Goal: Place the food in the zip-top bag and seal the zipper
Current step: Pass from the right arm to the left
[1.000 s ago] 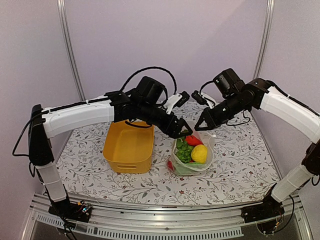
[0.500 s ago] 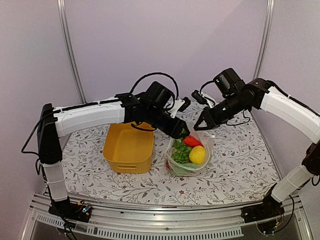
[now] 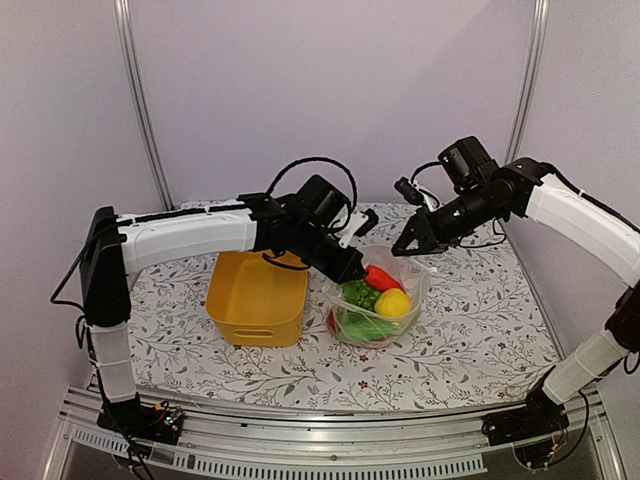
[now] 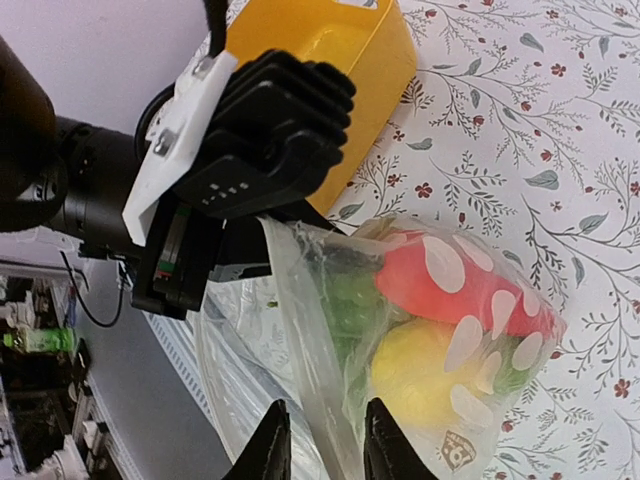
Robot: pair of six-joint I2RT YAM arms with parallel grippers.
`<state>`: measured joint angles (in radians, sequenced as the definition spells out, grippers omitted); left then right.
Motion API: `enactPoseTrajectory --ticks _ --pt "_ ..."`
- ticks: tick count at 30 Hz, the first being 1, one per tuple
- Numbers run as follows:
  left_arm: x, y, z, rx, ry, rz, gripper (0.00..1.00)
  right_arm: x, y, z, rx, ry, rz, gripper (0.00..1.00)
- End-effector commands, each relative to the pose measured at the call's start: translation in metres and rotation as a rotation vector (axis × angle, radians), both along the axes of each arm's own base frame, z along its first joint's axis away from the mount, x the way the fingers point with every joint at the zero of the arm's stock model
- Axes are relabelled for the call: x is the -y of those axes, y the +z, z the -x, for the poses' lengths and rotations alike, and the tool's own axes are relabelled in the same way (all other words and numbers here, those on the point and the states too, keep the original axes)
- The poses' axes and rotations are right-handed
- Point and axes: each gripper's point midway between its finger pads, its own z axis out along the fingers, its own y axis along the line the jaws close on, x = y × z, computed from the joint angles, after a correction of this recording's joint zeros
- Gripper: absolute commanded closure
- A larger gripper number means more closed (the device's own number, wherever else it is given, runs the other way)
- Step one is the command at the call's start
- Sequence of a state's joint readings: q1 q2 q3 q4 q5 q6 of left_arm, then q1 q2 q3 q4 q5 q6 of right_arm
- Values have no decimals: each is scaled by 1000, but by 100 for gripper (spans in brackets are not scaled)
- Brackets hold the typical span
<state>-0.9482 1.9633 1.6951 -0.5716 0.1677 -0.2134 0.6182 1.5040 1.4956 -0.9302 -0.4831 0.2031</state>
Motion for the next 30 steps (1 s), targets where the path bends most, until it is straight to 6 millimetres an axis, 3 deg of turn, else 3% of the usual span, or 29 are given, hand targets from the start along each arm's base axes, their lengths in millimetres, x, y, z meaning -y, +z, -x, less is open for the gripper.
enactPoseTrajectory --ticks 1,4,8,14,18,23,30 --pt "6 22 8 15 -123 120 97 -2 17 9 33 35 -81 68" --pt "7 23 12 -42 -192 175 98 6 28 12 89 42 -108 59" --pt "-4 26 7 -84 -245 233 100 20 36 19 164 26 -136 55" --pt "-25 24 -8 -152 -260 299 100 33 23 42 216 54 -191 53" --pt "-25 19 -14 -167 -255 301 100 34 13 61 263 114 -256 50" --pt "-23 9 -15 -193 -253 298 100 36 -7 55 331 132 -220 50" --pt "-22 -6 -23 -211 -226 274 99 16 -12 45 438 263 -203 55"
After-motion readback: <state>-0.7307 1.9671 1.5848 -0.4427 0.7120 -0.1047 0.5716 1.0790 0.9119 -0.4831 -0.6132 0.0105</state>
